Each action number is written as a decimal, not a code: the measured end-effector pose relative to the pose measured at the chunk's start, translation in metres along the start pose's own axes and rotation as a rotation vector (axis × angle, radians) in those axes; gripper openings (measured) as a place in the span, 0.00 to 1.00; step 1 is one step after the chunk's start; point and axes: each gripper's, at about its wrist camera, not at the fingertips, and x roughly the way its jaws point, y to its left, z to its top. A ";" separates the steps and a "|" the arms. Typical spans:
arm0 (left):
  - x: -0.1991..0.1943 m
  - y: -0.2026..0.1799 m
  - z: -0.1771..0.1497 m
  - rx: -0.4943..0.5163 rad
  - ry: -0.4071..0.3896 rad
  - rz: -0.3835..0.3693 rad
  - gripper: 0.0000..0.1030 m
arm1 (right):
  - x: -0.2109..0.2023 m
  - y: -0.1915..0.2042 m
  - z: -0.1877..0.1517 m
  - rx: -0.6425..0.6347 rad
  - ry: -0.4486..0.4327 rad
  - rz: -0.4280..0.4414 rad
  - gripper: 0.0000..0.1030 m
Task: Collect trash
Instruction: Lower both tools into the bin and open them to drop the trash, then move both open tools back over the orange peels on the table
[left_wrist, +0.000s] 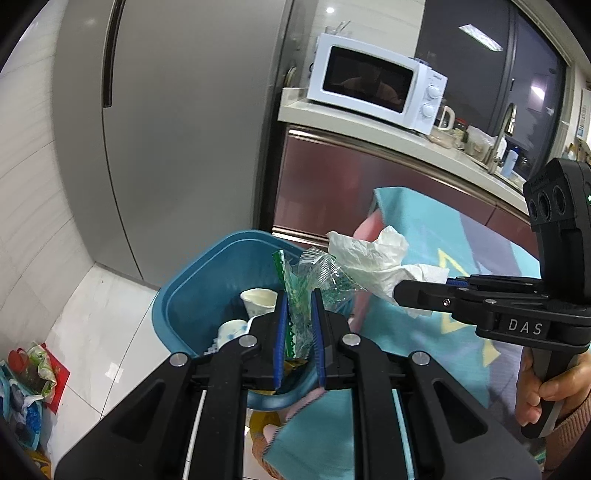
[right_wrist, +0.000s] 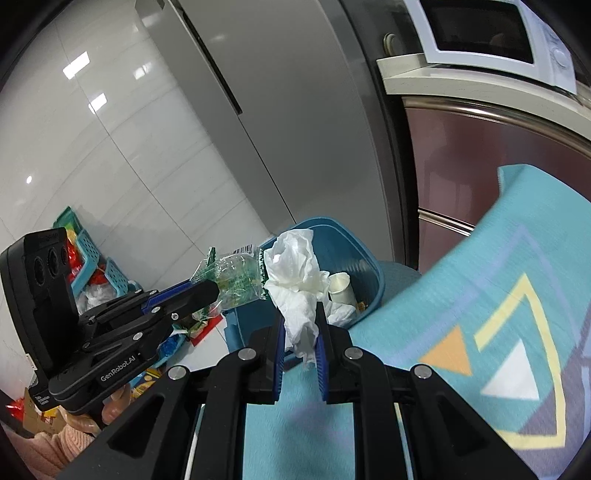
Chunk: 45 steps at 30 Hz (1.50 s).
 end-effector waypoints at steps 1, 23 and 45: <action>0.003 0.003 0.000 -0.003 0.006 0.006 0.14 | 0.004 0.000 0.001 0.000 0.007 -0.003 0.13; 0.098 0.043 -0.009 -0.064 0.150 0.054 0.23 | 0.081 -0.004 0.027 0.031 0.138 -0.104 0.25; 0.036 -0.013 -0.004 0.012 0.012 -0.113 0.45 | -0.047 -0.025 -0.017 0.036 -0.074 -0.105 0.34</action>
